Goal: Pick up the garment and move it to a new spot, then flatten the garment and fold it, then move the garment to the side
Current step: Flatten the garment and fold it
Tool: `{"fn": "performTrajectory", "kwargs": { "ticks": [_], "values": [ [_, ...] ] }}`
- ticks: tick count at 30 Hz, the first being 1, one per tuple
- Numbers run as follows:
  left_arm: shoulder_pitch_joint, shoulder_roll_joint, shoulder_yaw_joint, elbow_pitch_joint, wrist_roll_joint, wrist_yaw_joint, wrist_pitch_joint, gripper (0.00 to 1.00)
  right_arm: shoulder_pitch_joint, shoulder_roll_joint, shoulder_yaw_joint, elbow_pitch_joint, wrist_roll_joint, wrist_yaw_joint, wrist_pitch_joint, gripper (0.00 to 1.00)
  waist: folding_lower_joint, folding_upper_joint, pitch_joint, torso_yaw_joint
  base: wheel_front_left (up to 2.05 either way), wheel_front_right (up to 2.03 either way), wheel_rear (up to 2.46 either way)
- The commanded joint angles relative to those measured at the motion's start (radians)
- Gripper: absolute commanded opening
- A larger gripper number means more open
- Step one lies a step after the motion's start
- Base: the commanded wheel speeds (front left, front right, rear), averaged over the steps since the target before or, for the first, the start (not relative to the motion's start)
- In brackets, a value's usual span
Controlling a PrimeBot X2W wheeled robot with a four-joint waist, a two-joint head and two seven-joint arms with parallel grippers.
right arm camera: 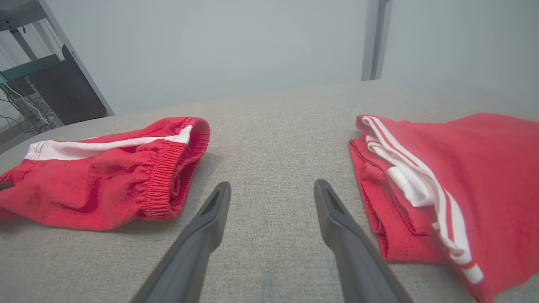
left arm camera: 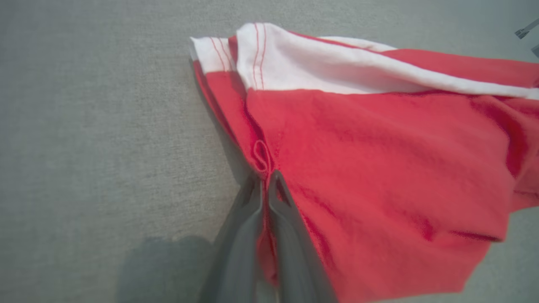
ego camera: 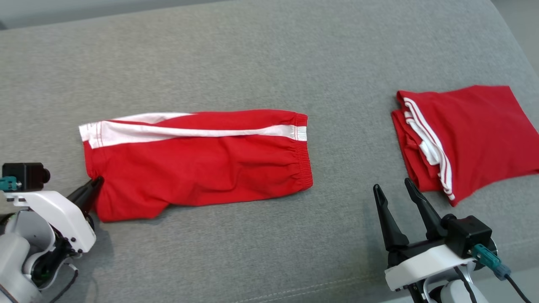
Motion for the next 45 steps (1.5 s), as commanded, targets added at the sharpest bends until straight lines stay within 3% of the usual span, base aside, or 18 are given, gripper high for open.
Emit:
{"fn": "performTrajectory", "kwargs": {
  "ticks": [1,11,12,13,14,15,24,32,39,45],
  "values": [
    [-0.009,0.038,0.038,0.007,-0.016,-0.003,-0.015,0.00,-0.026,-0.010,0.019,-0.006,0.006,0.001,-0.010,1.00,0.0000,0.0000,-0.047,0.049,0.00,0.00,0.00],
    [-0.035,-0.039,0.001,0.159,-0.007,-0.005,-0.050,0.00,-0.089,-0.010,0.048,0.102,0.022,0.001,-0.010,1.00,0.0000,0.0000,-0.106,0.110,0.00,0.00,0.00],
    [-0.035,-0.043,-0.002,0.168,-0.006,-0.006,-0.060,0.13,-0.092,-0.010,0.052,0.106,0.024,0.001,-0.010,1.00,0.0000,0.0000,-0.106,0.111,0.00,0.00,0.00],
    [-0.035,-0.048,-0.003,0.174,-0.006,-0.006,-0.074,0.41,-0.095,-0.010,0.055,0.110,0.026,0.001,-0.010,1.00,0.0000,0.0000,-0.107,0.111,0.00,0.00,0.00],
    [-0.037,-0.051,-0.006,0.178,0.000,-0.006,-0.093,0.93,-0.097,-0.010,0.056,0.113,0.026,0.001,-0.010,1.00,0.0000,0.0000,-0.107,0.112,0.00,0.00,0.00],
    [-0.038,-0.054,-0.011,0.183,0.006,-0.007,-0.109,1.00,-0.098,-0.010,0.057,0.115,0.026,0.001,-0.010,1.00,0.0000,0.0000,-0.108,0.113,0.00,0.00,0.00],
    [-0.043,-0.066,-0.036,0.206,0.029,-0.008,-0.220,1.00,-0.120,-0.010,0.076,0.125,0.033,0.001,-0.010,1.00,0.0000,0.0000,-0.112,0.125,0.00,0.00,0.00],
    [-0.010,-0.063,-0.023,0.171,0.074,-0.008,-0.369,1.00,-0.169,-0.010,0.085,0.152,0.033,0.001,-0.010,1.00,0.0000,0.0000,-0.123,0.183,0.00,0.00,0.00],
    [0.087,-0.084,0.139,0.046,0.164,-0.005,-0.382,1.00,-0.248,-0.010,0.109,0.232,0.055,0.001,-0.010,1.00,0.0000,0.0000,-0.119,0.242,0.00,0.00,0.00],
    [0.209,-0.154,0.294,-0.061,0.268,-0.007,-0.382,1.00,-0.337,-0.010,0.126,0.388,0.103,0.001,-0.006,1.00,0.0000,0.0000,-0.114,0.306,0.00,0.00,0.00]
  ]
}}
